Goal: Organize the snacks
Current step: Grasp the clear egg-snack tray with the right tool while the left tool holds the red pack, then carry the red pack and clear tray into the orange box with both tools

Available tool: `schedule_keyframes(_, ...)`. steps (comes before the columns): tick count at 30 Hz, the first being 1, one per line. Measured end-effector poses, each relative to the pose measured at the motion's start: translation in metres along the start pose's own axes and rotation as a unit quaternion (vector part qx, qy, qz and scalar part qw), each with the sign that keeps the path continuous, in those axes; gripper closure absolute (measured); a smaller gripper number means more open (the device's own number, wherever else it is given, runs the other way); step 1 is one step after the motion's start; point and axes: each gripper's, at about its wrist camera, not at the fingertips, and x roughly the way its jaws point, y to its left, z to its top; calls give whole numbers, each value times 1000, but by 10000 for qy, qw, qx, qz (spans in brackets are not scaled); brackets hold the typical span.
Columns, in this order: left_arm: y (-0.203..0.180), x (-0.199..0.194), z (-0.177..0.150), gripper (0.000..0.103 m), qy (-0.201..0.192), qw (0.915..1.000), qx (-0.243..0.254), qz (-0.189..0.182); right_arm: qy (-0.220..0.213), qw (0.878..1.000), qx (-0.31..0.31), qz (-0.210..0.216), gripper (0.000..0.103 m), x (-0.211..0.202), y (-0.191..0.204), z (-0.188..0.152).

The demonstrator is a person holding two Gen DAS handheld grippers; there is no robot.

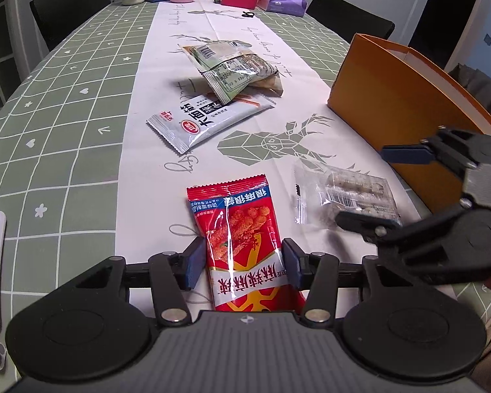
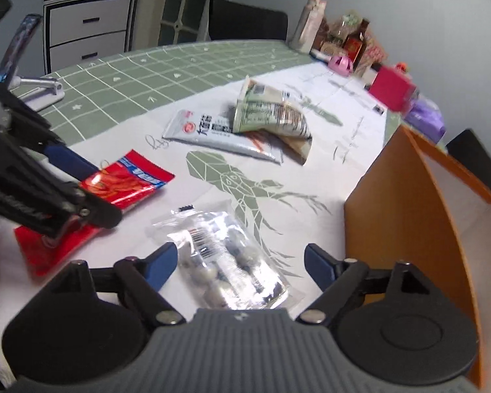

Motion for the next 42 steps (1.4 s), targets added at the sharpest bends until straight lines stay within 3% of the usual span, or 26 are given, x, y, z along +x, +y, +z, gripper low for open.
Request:
schedule_keyframes(4,0,0,0,42,-18,10000,47,3,168,9965,759,294,21,6,-11,-8)
schedule_keyframes(12,-4,1,-1,36,-51,9999,102,81,454,9910,1261,56,21,-22,29,-27)
schedule_keyframes(16,-5,2,-2,17,35,9998,116,126,297,9929,1133,-222,27,-31,42,-31)
schedule_keyframes(22,-4,2,-1,16,116,9997,14,202,72,9884,1503,-206,29,-23,28,-28)
schedule_keyframes(27,-6,3,-1,25,125,9996,60,255,-67,9908,1330,-232,34,-14,30,-25)
schedule_keyframes(32,-13,4,0,46,114,9982,242,535,-122,9910,1326,-98,44,-13,27,-24)
schedule_keyframes(42,-32,6,3,56,220,9964,680,464,128,9874,1567,164,52,-16,13,-25)
